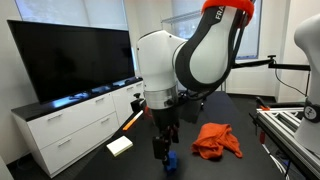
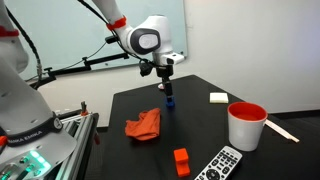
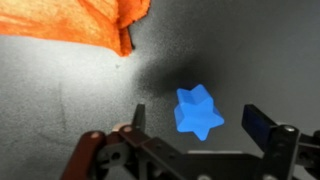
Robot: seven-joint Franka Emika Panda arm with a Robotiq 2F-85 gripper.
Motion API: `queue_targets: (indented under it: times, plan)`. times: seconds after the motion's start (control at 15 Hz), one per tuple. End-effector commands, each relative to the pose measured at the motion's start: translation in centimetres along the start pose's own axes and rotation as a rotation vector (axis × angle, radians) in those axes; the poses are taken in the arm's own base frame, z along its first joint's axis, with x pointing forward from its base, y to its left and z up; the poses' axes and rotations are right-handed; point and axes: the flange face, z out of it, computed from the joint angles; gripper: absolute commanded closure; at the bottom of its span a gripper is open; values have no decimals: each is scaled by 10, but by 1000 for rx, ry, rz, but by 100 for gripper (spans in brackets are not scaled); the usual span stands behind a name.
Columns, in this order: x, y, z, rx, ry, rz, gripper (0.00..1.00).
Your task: Put the blue object into the mug
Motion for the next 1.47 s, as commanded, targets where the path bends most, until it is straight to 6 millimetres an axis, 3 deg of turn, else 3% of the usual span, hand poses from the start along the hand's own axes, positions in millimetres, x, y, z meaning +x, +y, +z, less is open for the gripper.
queue_targets:
  times: [0.0, 0.33, 0.8, 1.4]
  plan:
    - [3, -4, -6, 26, 35, 20, 0]
    - [3, -5, -6, 16, 51, 32, 0]
    - [3, -3, 16, 7, -2, 6, 0]
    - [16, -19, 35, 3, -23, -17, 0]
